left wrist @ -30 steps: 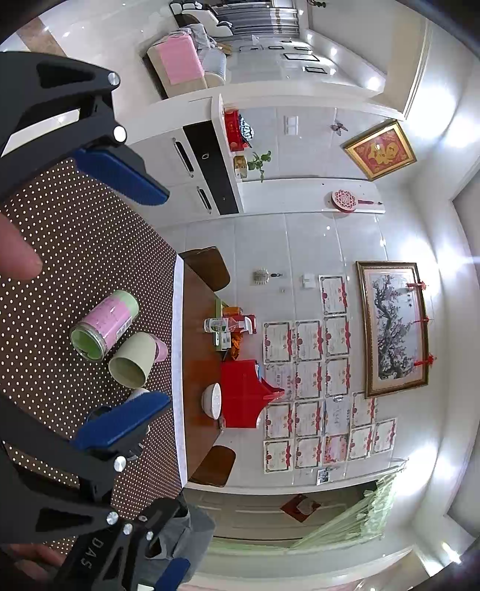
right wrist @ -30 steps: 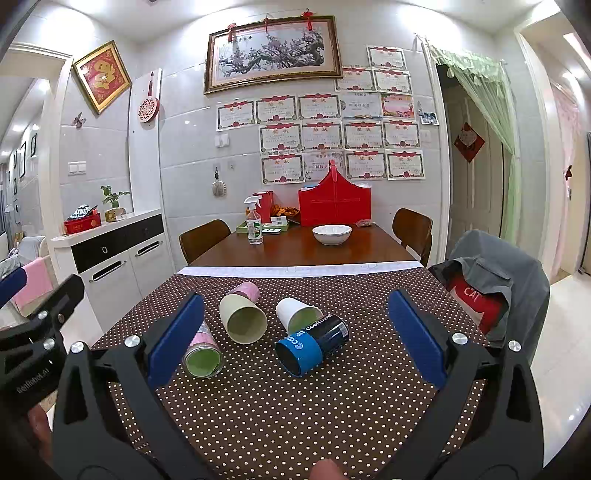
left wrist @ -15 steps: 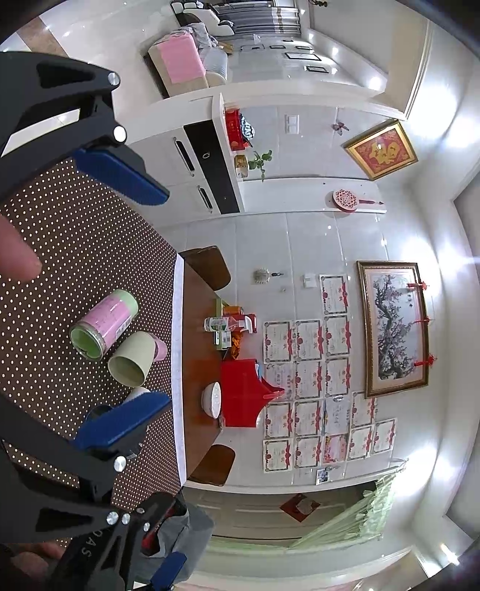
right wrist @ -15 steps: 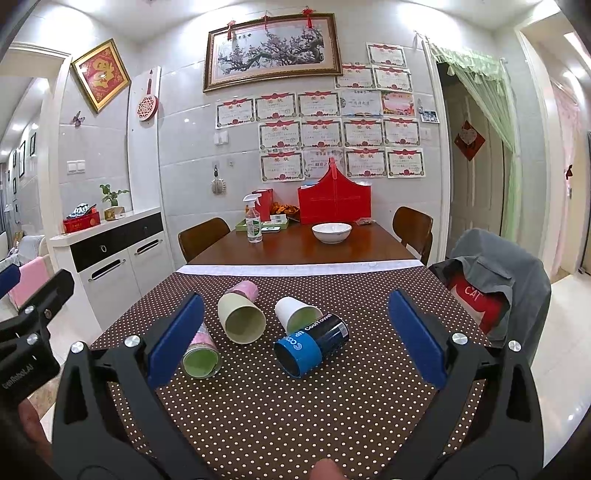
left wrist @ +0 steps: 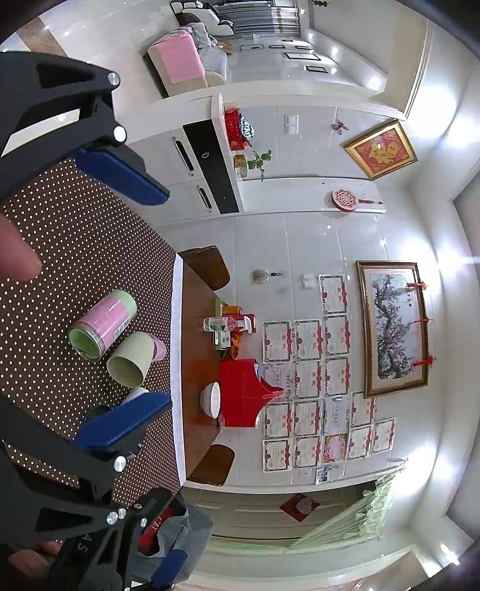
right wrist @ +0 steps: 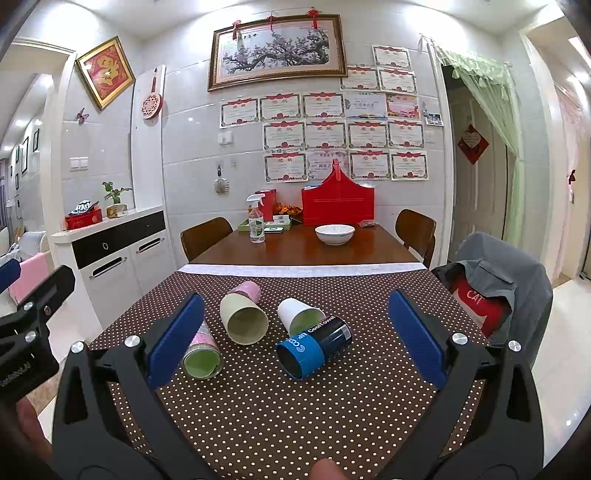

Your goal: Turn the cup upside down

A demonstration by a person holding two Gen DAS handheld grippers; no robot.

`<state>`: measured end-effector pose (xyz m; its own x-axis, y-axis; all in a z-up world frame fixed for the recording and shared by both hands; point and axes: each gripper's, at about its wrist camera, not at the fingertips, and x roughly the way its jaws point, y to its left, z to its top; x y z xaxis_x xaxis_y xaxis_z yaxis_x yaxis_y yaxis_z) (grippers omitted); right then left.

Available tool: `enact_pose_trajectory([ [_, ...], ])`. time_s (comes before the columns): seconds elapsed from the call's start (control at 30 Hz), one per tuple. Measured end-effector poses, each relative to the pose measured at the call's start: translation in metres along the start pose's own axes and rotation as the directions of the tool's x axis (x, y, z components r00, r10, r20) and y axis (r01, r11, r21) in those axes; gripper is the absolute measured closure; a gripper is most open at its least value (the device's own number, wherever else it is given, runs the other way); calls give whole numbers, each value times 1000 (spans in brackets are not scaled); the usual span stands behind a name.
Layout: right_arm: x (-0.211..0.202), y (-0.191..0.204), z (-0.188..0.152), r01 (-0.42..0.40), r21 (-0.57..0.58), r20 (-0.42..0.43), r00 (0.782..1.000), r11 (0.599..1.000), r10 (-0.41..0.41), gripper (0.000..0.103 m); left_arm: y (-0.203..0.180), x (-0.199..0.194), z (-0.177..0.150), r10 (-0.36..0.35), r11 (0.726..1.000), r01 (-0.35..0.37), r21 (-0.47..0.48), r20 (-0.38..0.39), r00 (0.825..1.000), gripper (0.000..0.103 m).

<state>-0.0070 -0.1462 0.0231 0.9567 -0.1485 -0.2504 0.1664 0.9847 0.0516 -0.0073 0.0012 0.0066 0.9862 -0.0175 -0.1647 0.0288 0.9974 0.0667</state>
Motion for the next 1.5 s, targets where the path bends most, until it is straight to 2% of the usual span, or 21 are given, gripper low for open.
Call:
enact_pose_trajectory([
  [0.33, 11, 0, -1, -3, -14, -15, 1000, 1000, 3, 6, -8, 19, 4, -29, 999, 29, 15, -31, 999, 4],
  [0.53, 37, -6, 0, -10, -27, -46, 999, 1000, 9, 6, -15, 61, 10, -35, 998, 40, 52, -88, 996, 4],
  [0.63, 61, -13, -2, -8, -26, -87, 996, 1000, 6, 6, -18, 93, 12, -49, 996, 59, 64, -147, 988, 4],
  [0.77, 90, -18, -5, -8, -28, -137, 991, 1000, 4, 6, -26, 143, 14, -53, 993, 76, 85, -243, 969, 4],
  [0.83, 104, -21, -5, -12, -21, -165, 986, 1000, 8, 6, -28, 167, 14, -70, 991, 100, 85, -296, 952, 4],
  [0.97, 139, -30, 2, -11, -3, -227, 974, 1000, 10, 6, -37, 220, 11, -118, 985, 161, 66, -427, 896, 4],
  [1.03, 152, -34, 4, -15, 4, -245, 969, 1000, 15, 6, -43, 250, 8, -138, 980, 189, 55, -494, 859, 4],
  [1.13, 179, -39, 3, -18, -4, -291, 957, 1000, 16, 6, -54, 285, 3, -152, 975, 215, 51, -551, 820, 4],
  [1.17, 186, -40, 2, -20, -7, -303, 953, 1000, 17, 6, -59, 305, -1, -157, 973, 227, 47, -590, 792, 4],
  [1.23, 200, -41, 0, -27, -14, -327, 945, 1000, 21, 6, -66, 328, -6, -167, 969, 245, 34, -639, 751, 4],
  [1.27, 209, -42, -1, -34, -17, -339, 940, 999, 26, 6, -70, 347, -11, -176, 967, 255, 19, -676, 716, 4],
  [1.33, 221, -43, 0, -42, -15, -354, 935, 999, 34, 6, -75, 374, -19, -174, 966, 257, 4, -727, 664, 4],
  [1.43, 232, -44, -3, -54, -13, -368, 929, 998, 46, 6, -83, 421, -33, -176, 965, 262, -25, -802, 571, 4],
  [1.5, 240, -46, -5, -57, -8, -377, 925, 998, 50, 6, -87, 439, -40, -185, 961, 274, -41, -830, 527, 4],
])
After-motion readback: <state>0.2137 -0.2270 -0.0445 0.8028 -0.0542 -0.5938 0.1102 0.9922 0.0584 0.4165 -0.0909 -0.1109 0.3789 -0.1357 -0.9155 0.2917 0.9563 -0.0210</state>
